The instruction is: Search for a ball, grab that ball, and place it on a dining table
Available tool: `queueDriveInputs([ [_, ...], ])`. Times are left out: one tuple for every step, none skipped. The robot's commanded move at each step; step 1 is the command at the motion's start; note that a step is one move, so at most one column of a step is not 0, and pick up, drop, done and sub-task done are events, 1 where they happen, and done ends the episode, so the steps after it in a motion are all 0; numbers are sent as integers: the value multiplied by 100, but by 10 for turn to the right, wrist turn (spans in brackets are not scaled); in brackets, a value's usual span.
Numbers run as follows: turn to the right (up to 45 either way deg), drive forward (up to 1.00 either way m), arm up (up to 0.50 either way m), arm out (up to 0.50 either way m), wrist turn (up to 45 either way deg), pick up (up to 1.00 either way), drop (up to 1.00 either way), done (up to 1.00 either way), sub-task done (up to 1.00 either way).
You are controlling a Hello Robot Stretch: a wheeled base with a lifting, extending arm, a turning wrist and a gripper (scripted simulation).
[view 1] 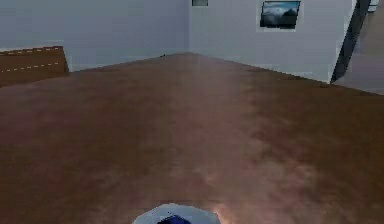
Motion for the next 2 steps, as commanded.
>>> queueDriveInputs([
  [-210,0,0,0,0,0,0,0,0],
  [0,20,0,0,0,0,0,0,0],
])
